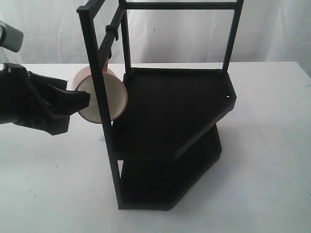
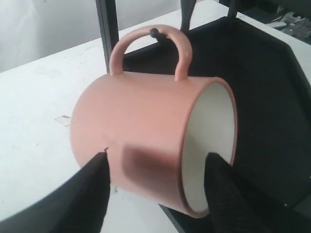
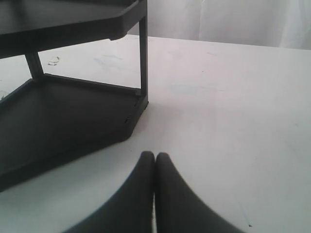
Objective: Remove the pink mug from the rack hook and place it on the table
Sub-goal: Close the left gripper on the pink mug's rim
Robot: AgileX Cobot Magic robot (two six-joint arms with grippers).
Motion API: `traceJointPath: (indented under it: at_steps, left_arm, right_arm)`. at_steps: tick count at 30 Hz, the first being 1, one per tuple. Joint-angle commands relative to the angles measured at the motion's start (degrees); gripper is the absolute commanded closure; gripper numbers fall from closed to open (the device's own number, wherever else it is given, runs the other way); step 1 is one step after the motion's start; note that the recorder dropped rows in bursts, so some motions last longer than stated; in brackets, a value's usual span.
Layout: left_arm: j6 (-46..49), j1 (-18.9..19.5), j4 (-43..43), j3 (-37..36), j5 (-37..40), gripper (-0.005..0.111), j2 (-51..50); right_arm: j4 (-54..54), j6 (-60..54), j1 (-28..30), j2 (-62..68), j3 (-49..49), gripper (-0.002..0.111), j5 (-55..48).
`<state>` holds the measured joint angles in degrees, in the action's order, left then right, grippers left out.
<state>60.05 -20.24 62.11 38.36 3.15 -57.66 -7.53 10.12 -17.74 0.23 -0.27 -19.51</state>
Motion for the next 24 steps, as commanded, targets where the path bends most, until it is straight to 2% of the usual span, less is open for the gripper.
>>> traceJointPath:
  at_steps: [1, 11, 24]
  left_arm:
    - [0.41, -1.14, 1.25, 0.02, -4.03, 0.046, -1.39]
    - [0.41, -1.14, -1.06, 0.02, -12.14, 0.046, -1.74]
    - [-0.09, -1.14, -2.41, 2.36, -11.35, 0.046, -5.95]
  right_arm:
    - [0.04, 0.24, 0.19, -0.23, 0.27, 0.108, 0.23]
    - [0.04, 0.24, 0.19, -0.23, 0.27, 0.108, 0.23]
    - [0.15, 1.23, 0.19, -0.23, 0.27, 0.108, 0.23]
